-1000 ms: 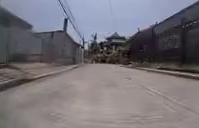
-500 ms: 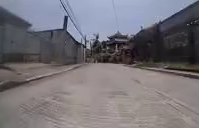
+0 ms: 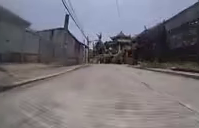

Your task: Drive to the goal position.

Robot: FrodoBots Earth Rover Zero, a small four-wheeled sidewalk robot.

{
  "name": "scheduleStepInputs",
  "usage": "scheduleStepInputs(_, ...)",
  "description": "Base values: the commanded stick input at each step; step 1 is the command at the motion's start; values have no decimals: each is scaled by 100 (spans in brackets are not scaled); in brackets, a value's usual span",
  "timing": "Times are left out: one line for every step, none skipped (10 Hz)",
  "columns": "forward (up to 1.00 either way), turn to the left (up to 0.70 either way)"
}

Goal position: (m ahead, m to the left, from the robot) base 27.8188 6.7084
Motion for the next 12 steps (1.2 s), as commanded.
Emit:
scheduleStepInputs(100, 0)
scheduleStepInputs(100, 0)
scheduleStepInputs(100, 0)
scheduleStepInputs(91, -1)
scheduleStepInputs(69, -18)
scheduleStepInputs(67, -49)
scheduleStepInputs(99, -40)
scheduleStepInputs(99, -40)
scheduleStepInputs(100, -40)
scheduleStepInputs(100, -40)
scheduleStepInputs(100, -40)
scheduleStepInputs(100, -40)
